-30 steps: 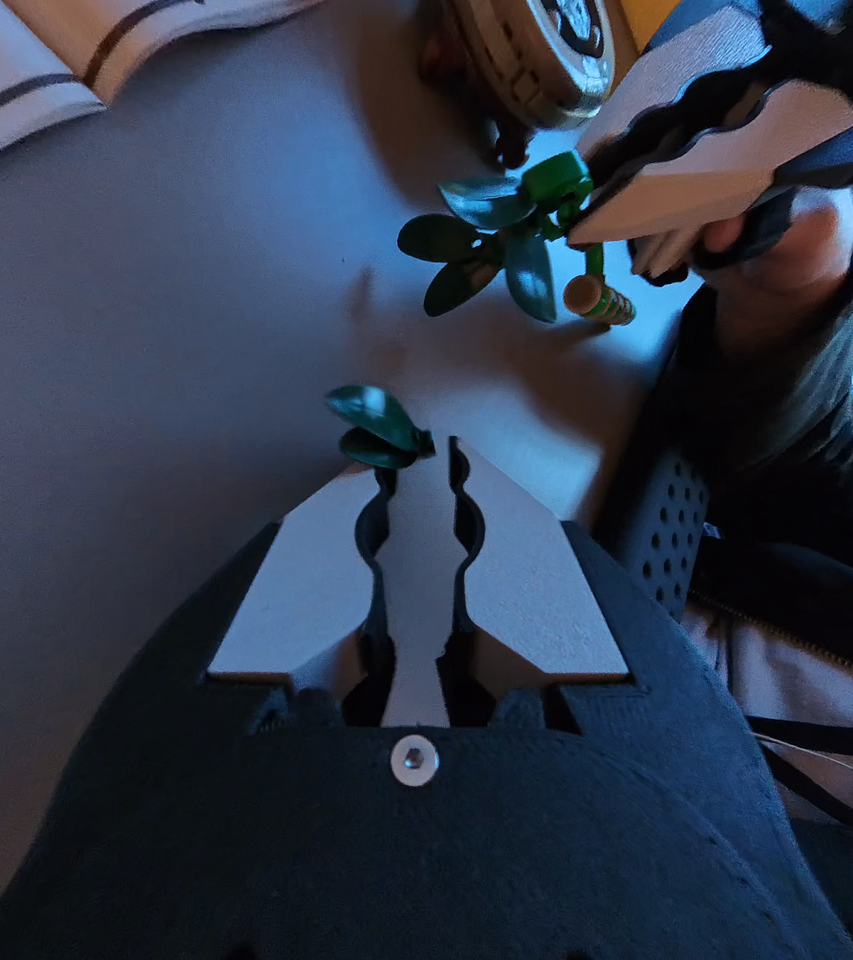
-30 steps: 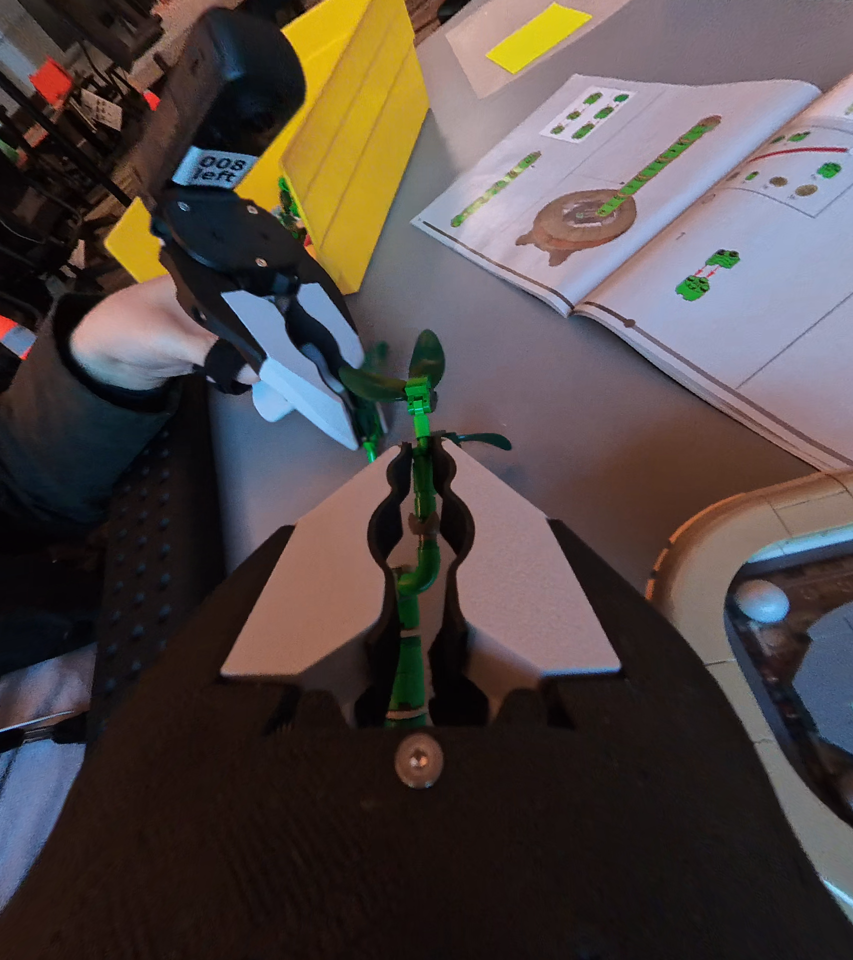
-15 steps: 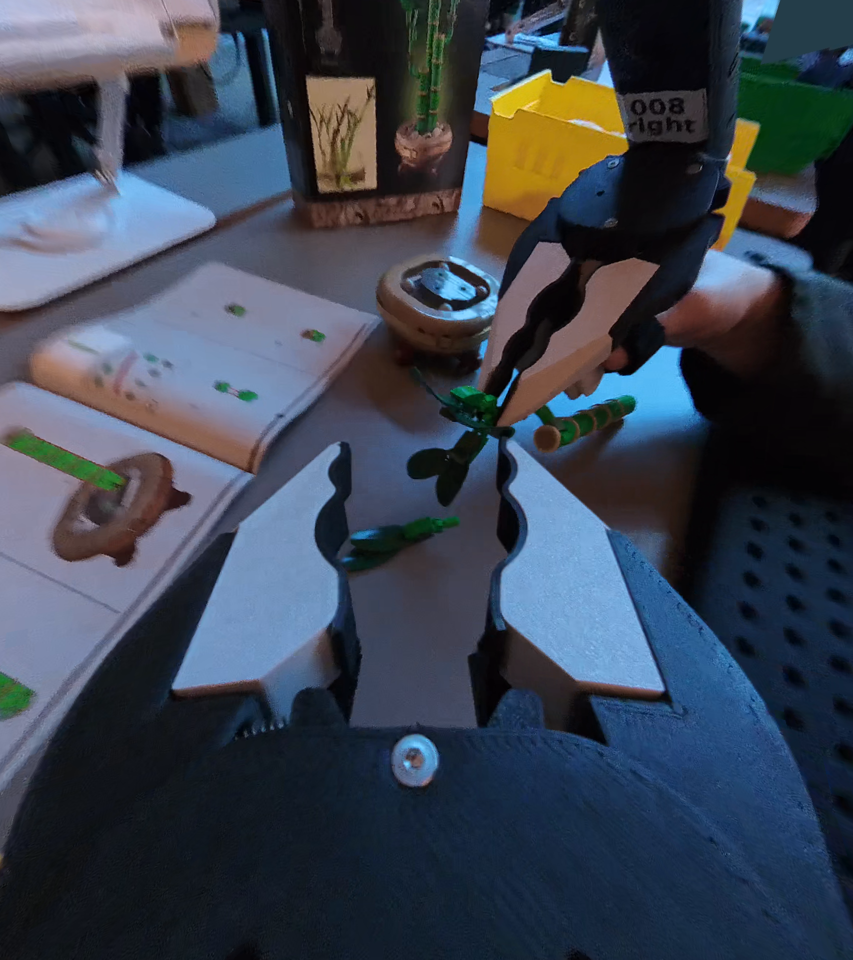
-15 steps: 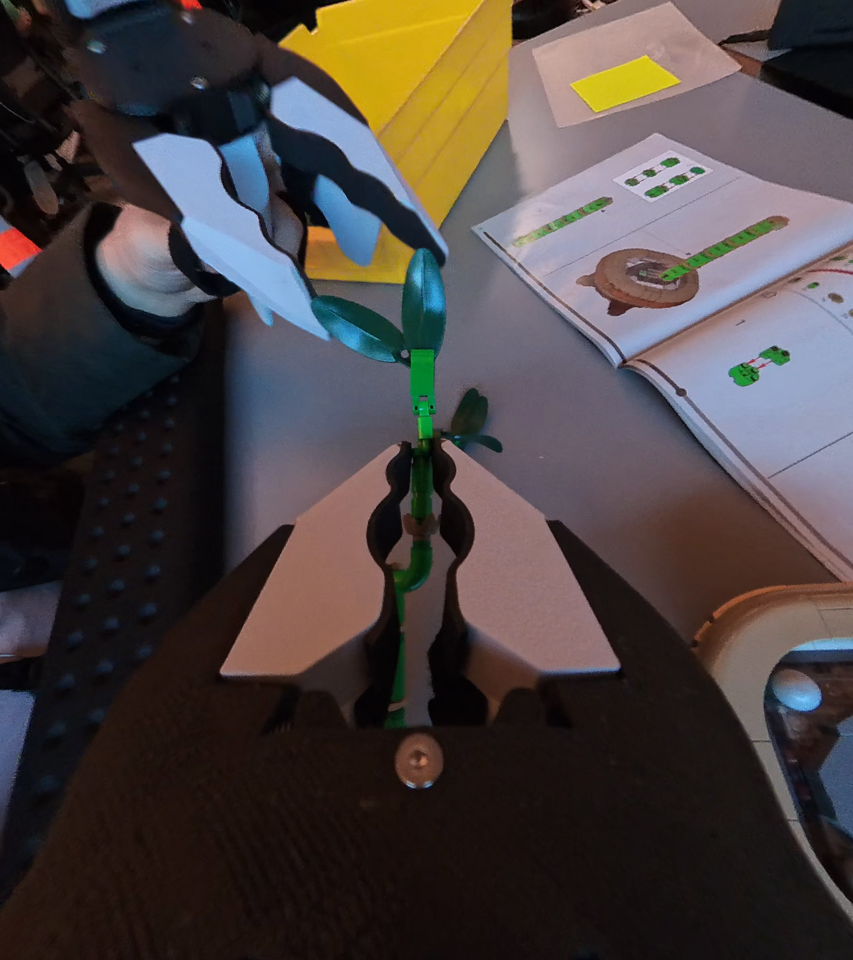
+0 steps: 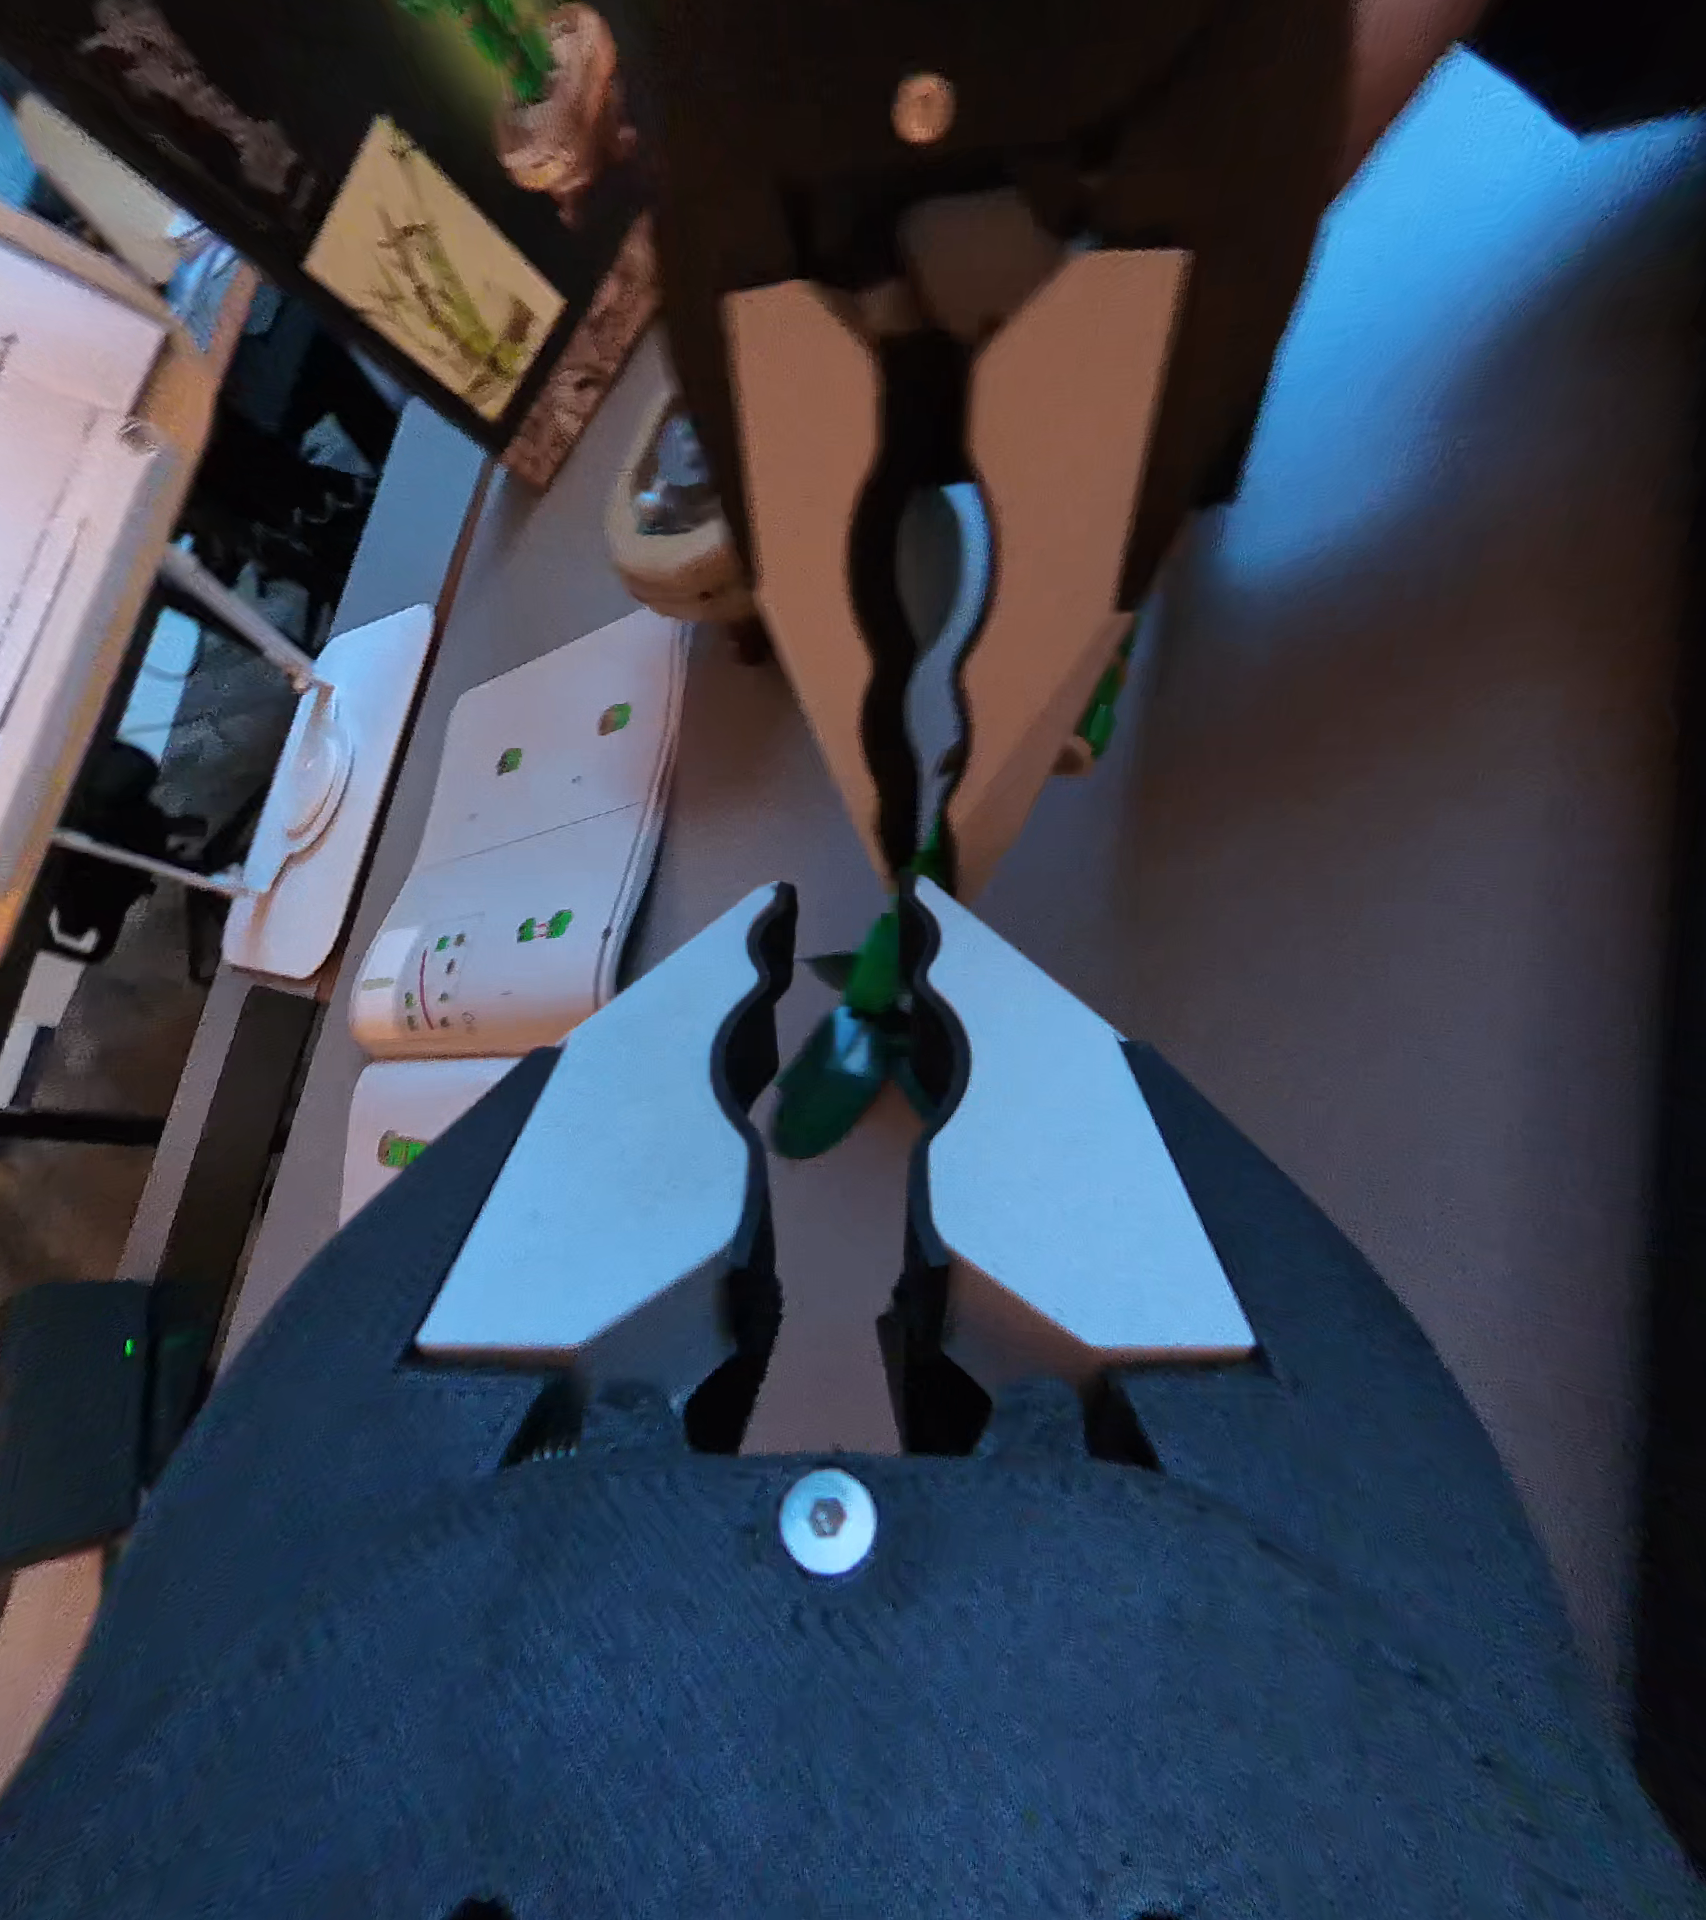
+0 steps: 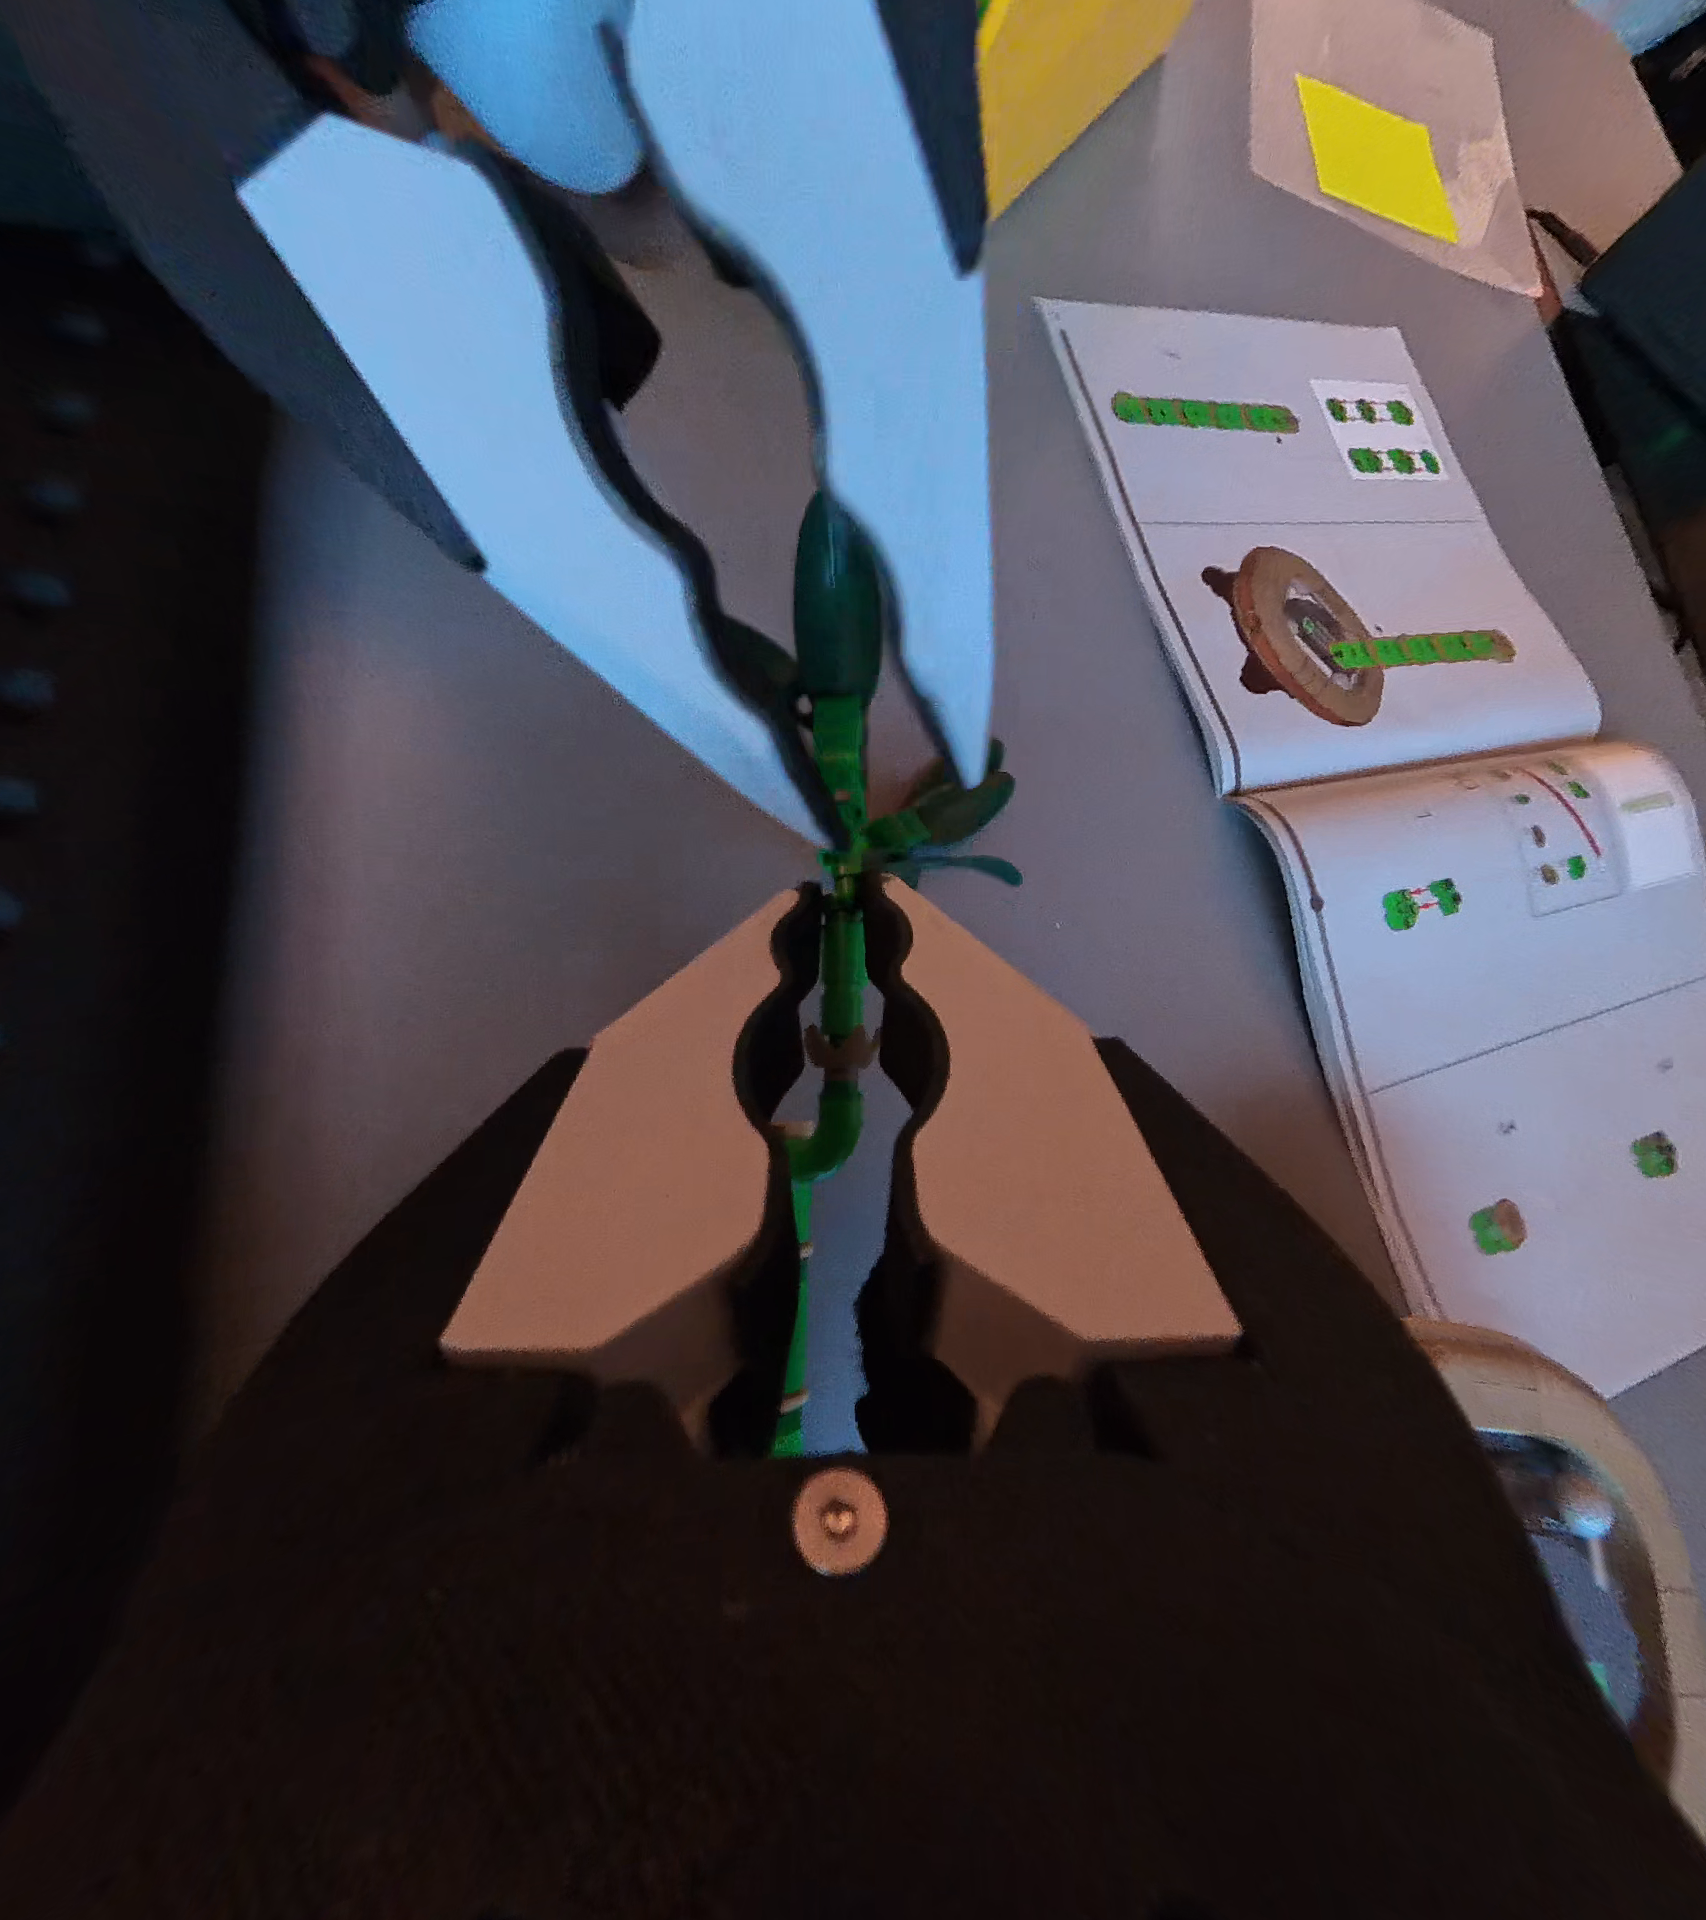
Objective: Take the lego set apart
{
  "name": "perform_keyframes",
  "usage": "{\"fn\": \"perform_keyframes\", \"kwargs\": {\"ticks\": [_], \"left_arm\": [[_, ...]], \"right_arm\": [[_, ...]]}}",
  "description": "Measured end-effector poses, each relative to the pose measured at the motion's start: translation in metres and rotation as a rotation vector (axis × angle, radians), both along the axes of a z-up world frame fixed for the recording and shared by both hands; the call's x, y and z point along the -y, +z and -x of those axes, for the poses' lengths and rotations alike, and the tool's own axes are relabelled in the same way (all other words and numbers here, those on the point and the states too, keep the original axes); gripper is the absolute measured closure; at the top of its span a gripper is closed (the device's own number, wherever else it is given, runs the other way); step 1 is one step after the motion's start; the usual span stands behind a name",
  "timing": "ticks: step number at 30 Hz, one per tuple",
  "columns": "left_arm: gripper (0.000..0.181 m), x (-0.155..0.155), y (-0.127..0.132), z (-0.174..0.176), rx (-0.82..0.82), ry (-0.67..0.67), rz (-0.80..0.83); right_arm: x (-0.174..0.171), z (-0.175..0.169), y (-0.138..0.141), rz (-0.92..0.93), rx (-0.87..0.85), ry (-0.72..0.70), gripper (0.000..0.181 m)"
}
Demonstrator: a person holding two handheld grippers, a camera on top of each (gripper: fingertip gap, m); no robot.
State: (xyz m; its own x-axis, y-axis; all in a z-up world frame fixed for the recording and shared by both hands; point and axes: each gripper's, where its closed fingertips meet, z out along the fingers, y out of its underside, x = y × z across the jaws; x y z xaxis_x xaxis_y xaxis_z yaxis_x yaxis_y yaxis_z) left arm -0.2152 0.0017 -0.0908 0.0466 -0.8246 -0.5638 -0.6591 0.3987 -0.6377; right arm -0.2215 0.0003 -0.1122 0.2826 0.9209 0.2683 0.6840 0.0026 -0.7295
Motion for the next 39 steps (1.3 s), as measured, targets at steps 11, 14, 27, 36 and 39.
{"fn": "perform_keyframes", "kwargs": {"ticks": [11, 14, 27, 36, 39], "left_arm": [[0.175, 0.011, -0.022, 0.007, -0.063, -0.043, 0.113], [0.175, 0.013, -0.019, 0.008, -0.039, -0.049, 0.125], [0.175, 0.027, -0.004, 0.005, 0.028, -0.119, 0.208], [0.176, 0.032, -0.004, 0.011, -0.004, -0.131, 0.234], [0.175, 0.019, 0.017, 0.036, 0.126, -0.092, 0.297]], "right_arm": [[0.004, 0.003, -0.002, -0.084, 0.043, 0.053, 0.172], [0.006, 0.003, -0.002, -0.062, 0.025, 0.059, 0.173], [0.020, 0.009, 0.008, -0.055, -0.038, 0.149, 0.174], [0.023, -0.005, 0.000, 0.000, 0.017, 0.141, 0.175], [0.006, -0.046, -0.015, 0.048, 0.034, 0.041, 0.175]]}}
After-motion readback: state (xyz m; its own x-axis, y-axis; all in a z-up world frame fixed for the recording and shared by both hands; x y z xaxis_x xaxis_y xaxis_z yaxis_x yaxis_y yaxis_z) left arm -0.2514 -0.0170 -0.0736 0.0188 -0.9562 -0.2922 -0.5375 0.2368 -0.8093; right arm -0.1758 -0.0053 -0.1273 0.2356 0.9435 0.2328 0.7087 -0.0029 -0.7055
